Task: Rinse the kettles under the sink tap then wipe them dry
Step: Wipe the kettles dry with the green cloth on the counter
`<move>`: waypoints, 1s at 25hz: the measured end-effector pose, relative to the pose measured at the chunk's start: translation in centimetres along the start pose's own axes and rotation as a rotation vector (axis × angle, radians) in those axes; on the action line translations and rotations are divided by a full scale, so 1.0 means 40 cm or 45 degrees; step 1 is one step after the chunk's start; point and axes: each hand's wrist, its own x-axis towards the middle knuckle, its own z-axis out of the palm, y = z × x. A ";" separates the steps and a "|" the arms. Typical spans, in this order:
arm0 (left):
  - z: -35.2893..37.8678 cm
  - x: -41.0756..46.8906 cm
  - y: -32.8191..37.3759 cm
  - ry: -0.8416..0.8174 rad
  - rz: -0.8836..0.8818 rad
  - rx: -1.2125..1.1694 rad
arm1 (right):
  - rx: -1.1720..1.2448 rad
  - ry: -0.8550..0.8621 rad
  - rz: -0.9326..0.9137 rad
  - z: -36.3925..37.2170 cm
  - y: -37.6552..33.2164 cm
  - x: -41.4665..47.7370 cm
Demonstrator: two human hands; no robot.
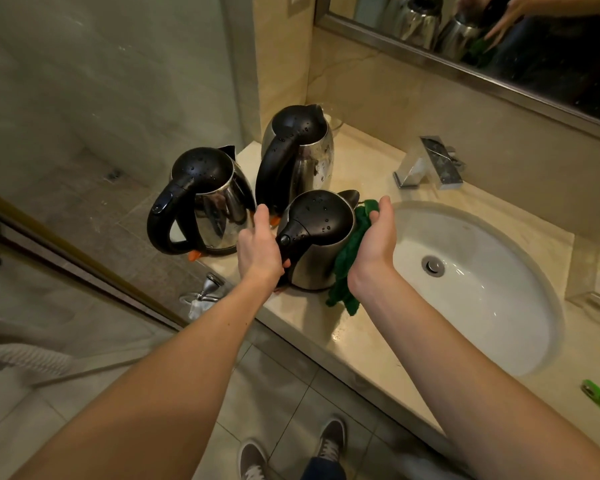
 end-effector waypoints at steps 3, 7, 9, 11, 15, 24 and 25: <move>0.000 0.002 0.005 -0.029 0.034 0.041 | -0.056 -0.013 0.024 -0.011 0.005 0.034; -0.004 0.000 0.008 -0.031 0.045 0.076 | -0.117 -0.049 0.190 -0.033 0.051 0.113; -0.005 0.001 0.010 -0.030 0.067 0.077 | -0.128 -0.073 0.224 -0.042 0.061 0.132; -0.005 0.005 0.014 -0.031 0.074 0.064 | -0.092 -0.102 0.217 -0.047 0.058 0.133; -0.009 0.023 0.012 -0.070 0.036 0.132 | -0.043 -0.145 0.090 -0.050 0.027 0.129; -0.026 0.050 0.022 -0.232 0.159 0.237 | -0.128 -0.171 0.065 -0.076 0.049 0.202; -0.027 0.052 0.024 -0.247 0.158 0.242 | -0.143 -0.176 0.095 -0.081 0.049 0.217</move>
